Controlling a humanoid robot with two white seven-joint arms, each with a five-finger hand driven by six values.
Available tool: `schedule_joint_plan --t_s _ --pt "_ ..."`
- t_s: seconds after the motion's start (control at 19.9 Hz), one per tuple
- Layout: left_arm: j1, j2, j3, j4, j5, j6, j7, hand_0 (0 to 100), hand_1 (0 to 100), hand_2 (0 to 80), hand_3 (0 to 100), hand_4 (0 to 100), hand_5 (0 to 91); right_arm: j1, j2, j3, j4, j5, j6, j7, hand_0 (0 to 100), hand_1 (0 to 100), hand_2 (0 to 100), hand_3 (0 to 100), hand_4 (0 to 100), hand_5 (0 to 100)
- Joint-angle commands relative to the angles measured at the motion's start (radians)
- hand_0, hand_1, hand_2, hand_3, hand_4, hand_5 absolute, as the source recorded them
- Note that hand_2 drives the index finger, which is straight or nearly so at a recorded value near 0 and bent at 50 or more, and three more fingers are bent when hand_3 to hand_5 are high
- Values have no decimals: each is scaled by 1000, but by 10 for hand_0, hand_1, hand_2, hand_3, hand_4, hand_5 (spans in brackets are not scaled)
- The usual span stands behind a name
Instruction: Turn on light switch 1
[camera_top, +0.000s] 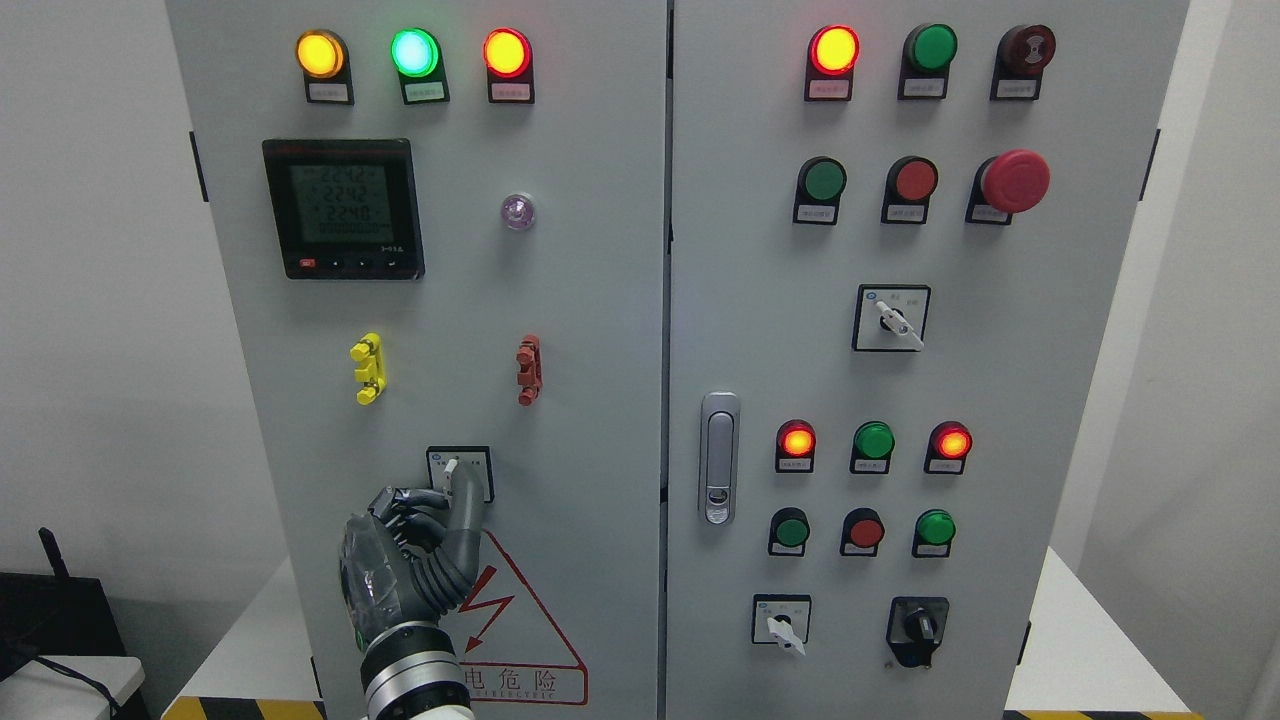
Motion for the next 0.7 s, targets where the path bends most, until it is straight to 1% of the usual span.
schedule_joint_plan --t_s 0.0,0.35,0.65 --pt "0 0 0 0 0 -2 -2 334 412 632 919 882 898 0 0 0 -1 -18 0 -2 120 389 0 0 0 0" --pt "0 0 -2 1 0 -1 -2 372 404 635 927 884 898 0 0 0 1 -18 0 0 120 389 0 0 0 0" --pt "-3 0 -2 3 0 1 -2 391 422 634 929 884 898 0 0 0 -1 -17 0 -2 120 389 0 0 0 0"
